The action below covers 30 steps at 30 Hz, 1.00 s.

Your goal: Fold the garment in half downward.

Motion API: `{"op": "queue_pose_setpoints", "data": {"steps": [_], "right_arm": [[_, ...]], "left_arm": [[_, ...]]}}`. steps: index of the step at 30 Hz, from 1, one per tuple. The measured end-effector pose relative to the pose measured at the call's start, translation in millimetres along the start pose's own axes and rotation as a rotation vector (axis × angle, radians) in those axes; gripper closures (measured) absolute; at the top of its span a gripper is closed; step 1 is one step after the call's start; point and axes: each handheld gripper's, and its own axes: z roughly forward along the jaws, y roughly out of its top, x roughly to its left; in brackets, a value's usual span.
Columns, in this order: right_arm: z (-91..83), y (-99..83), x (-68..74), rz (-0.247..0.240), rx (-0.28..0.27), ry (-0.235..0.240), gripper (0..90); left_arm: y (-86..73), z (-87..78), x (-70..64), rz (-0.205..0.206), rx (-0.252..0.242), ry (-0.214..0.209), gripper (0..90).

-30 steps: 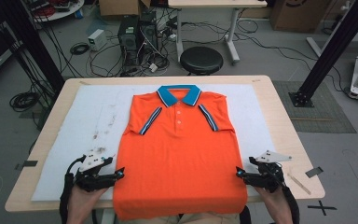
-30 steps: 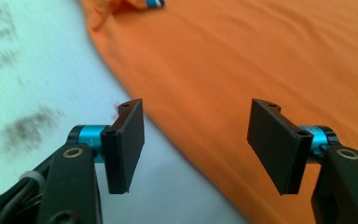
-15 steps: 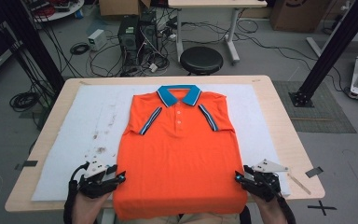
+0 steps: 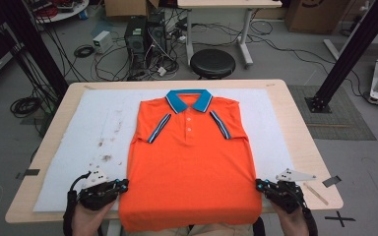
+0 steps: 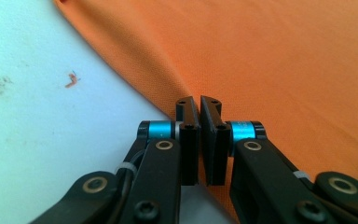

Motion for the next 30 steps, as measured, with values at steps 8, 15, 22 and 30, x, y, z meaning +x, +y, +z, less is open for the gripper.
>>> {"op": "queue_pose_setpoints", "data": {"steps": [8, 15, 22, 30], "right_arm": [[-21.8, -17.1, -1.2, -0.004, 0.036, 0.064, 89.4], [-26.0, -16.4, 3.3, -0.028, -0.005, 0.031, 65.4], [-4.3, -0.6, -0.5, -0.022, -0.014, -0.084, 61.2], [8.0, -2.0, 2.1, 0.025, -0.059, -0.042, 87.6]], "left_arm": [[-10.6, -14.5, -10.0, 0.018, 0.041, -0.079, 86.1], [-4.5, -17.8, -5.9, -0.011, -0.02, -0.018, 64.3], [9.7, 6.1, 7.3, -0.055, 0.012, 0.077, 58.2], [7.4, 8.6, 5.1, -0.018, 0.005, 0.024, 86.6]]}}
